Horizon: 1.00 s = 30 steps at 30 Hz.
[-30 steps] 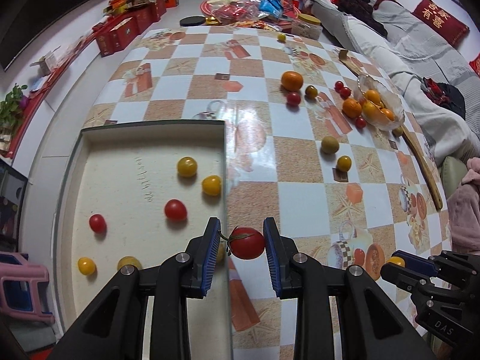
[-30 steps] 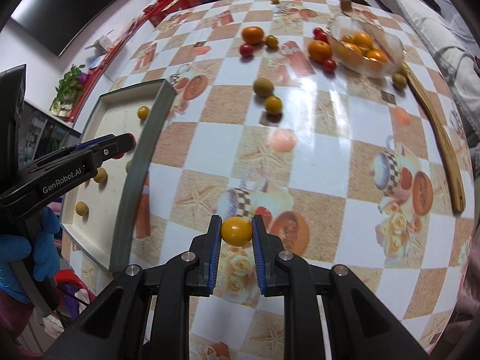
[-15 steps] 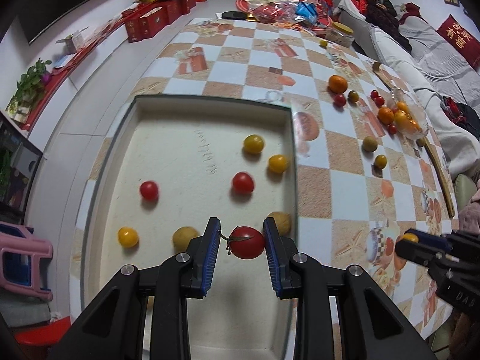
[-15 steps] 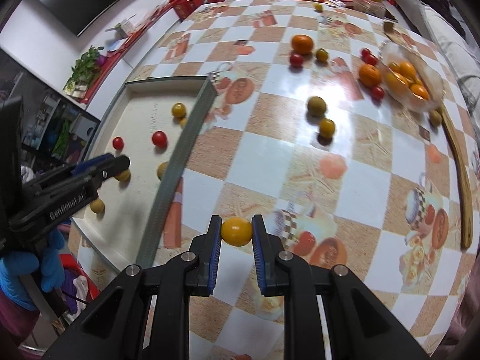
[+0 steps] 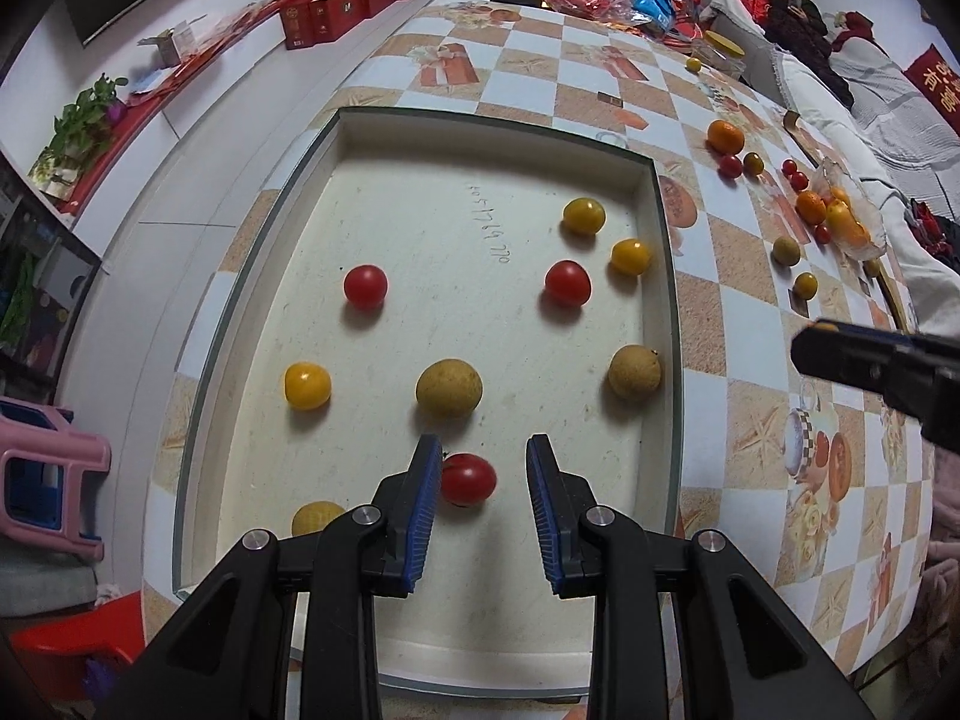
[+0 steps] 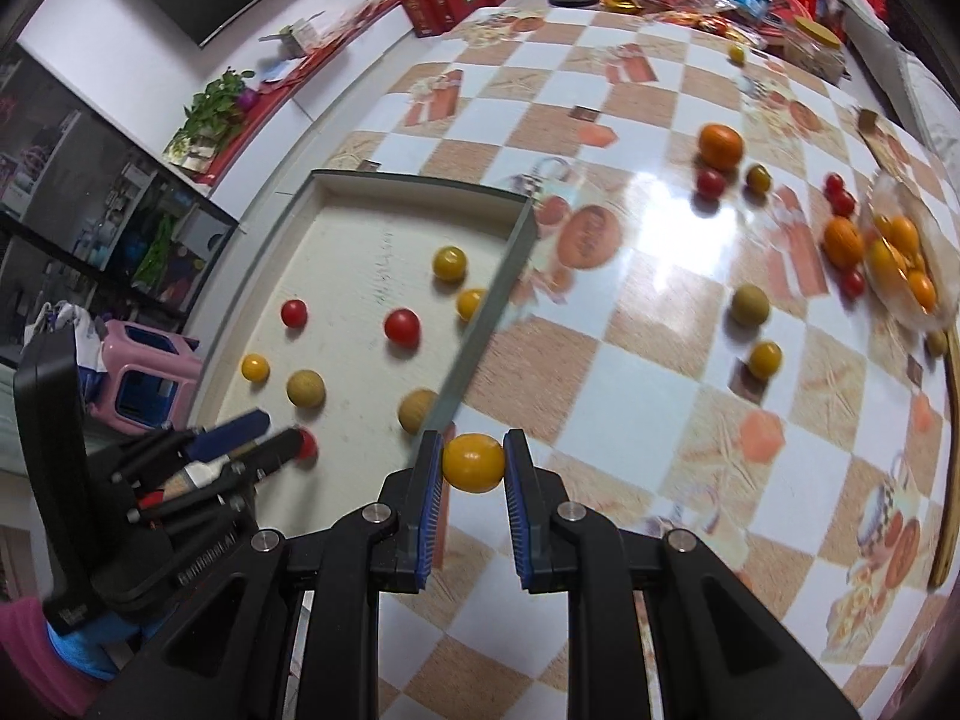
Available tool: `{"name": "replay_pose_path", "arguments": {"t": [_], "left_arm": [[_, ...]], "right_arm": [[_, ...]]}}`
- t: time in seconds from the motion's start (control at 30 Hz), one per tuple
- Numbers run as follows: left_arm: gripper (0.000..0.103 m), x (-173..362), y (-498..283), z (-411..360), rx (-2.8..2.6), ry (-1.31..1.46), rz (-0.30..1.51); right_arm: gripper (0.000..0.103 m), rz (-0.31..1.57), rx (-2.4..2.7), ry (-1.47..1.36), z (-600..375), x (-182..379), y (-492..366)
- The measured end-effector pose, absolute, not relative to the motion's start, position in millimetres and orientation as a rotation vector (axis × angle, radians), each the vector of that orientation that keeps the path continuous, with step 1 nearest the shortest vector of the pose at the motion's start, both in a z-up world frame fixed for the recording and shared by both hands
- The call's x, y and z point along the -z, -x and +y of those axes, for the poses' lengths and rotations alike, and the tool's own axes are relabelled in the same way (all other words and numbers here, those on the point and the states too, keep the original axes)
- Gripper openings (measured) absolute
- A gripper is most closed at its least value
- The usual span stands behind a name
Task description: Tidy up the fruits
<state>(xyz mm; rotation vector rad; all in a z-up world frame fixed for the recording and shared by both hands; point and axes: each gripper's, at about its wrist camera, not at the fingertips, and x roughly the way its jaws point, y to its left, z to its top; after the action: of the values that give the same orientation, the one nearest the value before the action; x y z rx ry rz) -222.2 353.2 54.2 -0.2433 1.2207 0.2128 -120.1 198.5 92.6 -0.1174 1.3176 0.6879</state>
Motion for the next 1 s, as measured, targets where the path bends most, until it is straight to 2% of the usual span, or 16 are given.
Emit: {"name": "replay_pose_path", "arguments": {"t": [1.0], "left_arm": [[0.031, -44, 242, 388, -0.262, 0.319, 1.222]], "right_arm": [[0.022, 1.365, -0.789, 0.187, 272, -55, 113]]}}
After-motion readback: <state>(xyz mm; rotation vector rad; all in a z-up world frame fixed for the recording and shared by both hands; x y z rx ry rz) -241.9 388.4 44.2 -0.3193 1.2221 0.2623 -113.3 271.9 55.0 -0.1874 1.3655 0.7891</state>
